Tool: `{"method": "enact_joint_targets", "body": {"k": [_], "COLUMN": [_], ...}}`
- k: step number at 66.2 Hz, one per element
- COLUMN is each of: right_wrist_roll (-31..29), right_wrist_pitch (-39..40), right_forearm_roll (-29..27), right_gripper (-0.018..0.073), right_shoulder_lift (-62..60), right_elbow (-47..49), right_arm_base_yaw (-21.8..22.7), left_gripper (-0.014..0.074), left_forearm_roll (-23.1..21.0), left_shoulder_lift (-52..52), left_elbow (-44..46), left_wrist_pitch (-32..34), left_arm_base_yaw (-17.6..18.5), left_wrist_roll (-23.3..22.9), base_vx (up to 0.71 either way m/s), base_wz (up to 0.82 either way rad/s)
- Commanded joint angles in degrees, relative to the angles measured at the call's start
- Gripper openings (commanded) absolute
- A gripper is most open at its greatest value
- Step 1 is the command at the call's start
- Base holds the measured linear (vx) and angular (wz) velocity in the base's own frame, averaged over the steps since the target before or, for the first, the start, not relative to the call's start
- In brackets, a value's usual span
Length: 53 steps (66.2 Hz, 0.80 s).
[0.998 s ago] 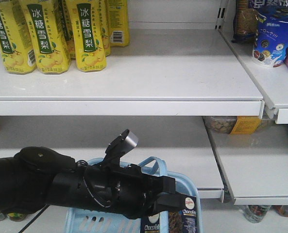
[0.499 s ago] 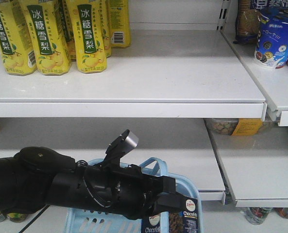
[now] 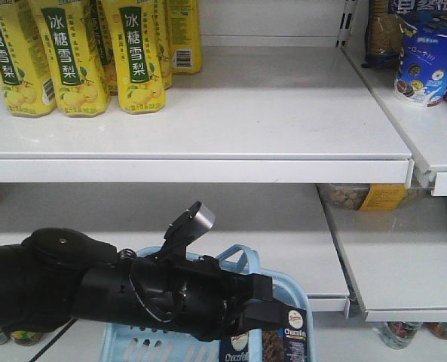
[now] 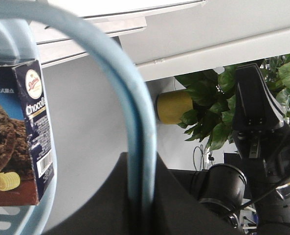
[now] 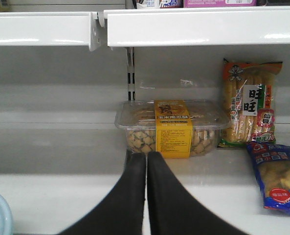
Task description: Left arm holds basket, right arm returns cookies
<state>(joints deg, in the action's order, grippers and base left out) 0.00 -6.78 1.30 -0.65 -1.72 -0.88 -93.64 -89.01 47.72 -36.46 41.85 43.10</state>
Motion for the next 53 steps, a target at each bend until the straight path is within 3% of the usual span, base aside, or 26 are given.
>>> {"method": "enact_joint_targets", "body": {"k": [1,15,33,44,53], "right_wrist_roll": [-0.51,-0.51,0.00,1.26,1.14], "right_wrist_pitch": [4.38,4.82,14.16,13.23,10.10], "right_forearm_roll": [0.28,0.45,-1.30,-7.16,-7.10], "right_gripper": [-0.0009,-0.0009,-0.0009,-0.0009,-0.0009], "right_shoulder_lift": [-0.59,-0.59,-0.59,0.36,4.41], "right_elbow": [0.06,0.13,0.40,3.19,8.37], "right_arm_base_yaw": [-0.07,-0.07,-0.07,-0.07,-0.07], "left_gripper": [-0.0006,-0.0006,-0.0006,-0.0006,-0.0006], "left_forearm_roll": [-2.77,-2.77,-2.77,-2.77,-2.77], "left_shoulder_lift": [2.62,2.62,2.62,2.62,2.62], "left_elbow": [1.64,1.64,1.64,1.64,1.64], "left_wrist_pitch": [-1.11,-1.11,-1.11,-1.11,-1.11], "left_arm_base_yaw": [0.10,0.10,0.10,0.10,0.10], "left_wrist_roll": [0.80,0.80,0.80,0.80,0.80], "base_vx": [0.00,0.00,0.00,0.00,0.00], "base_wz": [0.00,0.00,0.00,0.00,0.00]}}
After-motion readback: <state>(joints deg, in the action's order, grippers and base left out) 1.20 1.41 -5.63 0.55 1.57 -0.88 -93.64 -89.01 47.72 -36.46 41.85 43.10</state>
